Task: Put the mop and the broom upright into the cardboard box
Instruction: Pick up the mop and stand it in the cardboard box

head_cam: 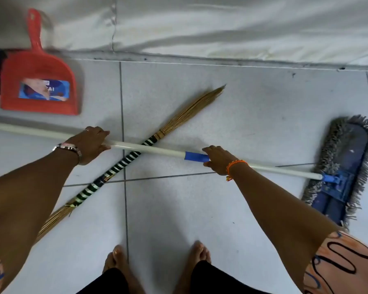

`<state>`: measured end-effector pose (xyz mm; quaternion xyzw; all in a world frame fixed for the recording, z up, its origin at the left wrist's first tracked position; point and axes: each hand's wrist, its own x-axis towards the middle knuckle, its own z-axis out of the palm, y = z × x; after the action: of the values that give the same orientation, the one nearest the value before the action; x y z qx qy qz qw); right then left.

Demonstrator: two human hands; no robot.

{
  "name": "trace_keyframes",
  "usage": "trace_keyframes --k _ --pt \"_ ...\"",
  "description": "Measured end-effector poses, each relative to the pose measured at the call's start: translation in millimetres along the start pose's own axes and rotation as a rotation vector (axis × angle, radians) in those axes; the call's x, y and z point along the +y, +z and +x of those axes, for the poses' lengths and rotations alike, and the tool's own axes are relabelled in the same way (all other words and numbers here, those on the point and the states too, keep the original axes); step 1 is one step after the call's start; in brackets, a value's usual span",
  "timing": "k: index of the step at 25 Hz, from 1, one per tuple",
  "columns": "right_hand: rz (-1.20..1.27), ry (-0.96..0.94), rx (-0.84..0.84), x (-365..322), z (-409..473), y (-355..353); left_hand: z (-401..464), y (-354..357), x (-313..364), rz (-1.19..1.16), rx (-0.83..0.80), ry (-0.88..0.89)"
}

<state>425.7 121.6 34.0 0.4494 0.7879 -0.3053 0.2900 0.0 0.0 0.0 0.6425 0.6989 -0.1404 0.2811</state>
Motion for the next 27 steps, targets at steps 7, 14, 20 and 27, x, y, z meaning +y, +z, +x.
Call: trace_keyframes --k 7,14,20,27 --pt "-0.064 -0.012 -0.16 -3.9 15.5 11.4 -25.4 7.8 0.6 0.053 0.157 0.096" --pt "-0.064 -0.043 -0.211 -23.3 -109.5 -73.9 -162.6 -122.7 55.7 0.468 0.491 0.218" --pt "0.07 -0.077 -0.027 -93.2 -246.4 -222.2 -270.8 -369.9 100.2 0.475 0.726 0.066" --pt "0.295 -0.146 0.207 -189.6 -402.4 -383.4 -393.5 -653.3 169.1 0.268 1.228 -0.184"
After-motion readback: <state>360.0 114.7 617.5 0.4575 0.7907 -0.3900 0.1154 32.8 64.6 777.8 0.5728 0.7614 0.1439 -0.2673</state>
